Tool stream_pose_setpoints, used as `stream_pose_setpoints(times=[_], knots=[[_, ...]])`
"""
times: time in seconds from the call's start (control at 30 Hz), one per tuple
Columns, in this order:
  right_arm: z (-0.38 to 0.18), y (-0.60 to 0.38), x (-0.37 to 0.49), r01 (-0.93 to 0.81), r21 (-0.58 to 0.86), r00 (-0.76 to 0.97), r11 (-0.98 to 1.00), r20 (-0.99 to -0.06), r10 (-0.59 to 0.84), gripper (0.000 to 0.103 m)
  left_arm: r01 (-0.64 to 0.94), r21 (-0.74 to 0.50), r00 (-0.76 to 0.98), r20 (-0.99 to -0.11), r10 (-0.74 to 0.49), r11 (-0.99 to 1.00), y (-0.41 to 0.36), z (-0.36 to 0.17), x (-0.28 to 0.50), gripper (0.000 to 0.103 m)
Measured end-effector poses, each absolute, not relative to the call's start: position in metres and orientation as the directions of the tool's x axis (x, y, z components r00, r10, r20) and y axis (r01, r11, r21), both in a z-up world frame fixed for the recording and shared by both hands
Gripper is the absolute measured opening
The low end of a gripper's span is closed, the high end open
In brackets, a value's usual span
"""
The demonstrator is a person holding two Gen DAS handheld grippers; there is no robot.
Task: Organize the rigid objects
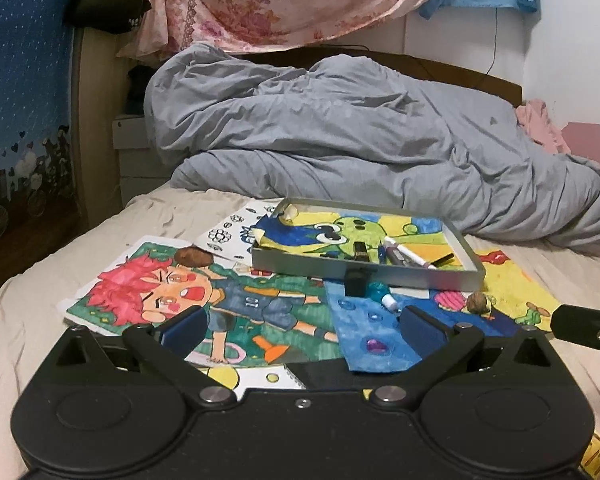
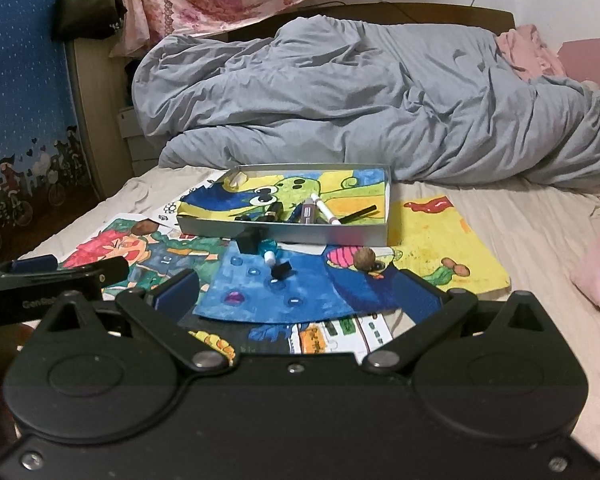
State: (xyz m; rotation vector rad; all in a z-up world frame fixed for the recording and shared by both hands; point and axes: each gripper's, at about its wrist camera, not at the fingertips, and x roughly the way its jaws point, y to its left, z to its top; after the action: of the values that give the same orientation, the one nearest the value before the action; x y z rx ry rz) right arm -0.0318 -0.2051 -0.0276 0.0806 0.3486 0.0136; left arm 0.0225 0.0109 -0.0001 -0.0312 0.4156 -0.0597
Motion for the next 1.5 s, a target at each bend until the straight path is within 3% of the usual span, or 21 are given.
stream_pose_setpoints(times=[0.6,1.5], knots=[[-0.037,-0.204,-0.028,0.038,0.122,0.900,0.992,-0.435,0.019,0.103,0.075,-0.012,0.904,-0.420,-0.073,0.997,0.003,-0.007,0.020,0.102],[-0.040,-0.206,-0.022,0.054,0.135,0.894,0.989,-0.448,0.012,0.103,0.073,-0.011,0.906,-0.417,-0.071,0.997,0.004,-0.007,0.020,0.102]])
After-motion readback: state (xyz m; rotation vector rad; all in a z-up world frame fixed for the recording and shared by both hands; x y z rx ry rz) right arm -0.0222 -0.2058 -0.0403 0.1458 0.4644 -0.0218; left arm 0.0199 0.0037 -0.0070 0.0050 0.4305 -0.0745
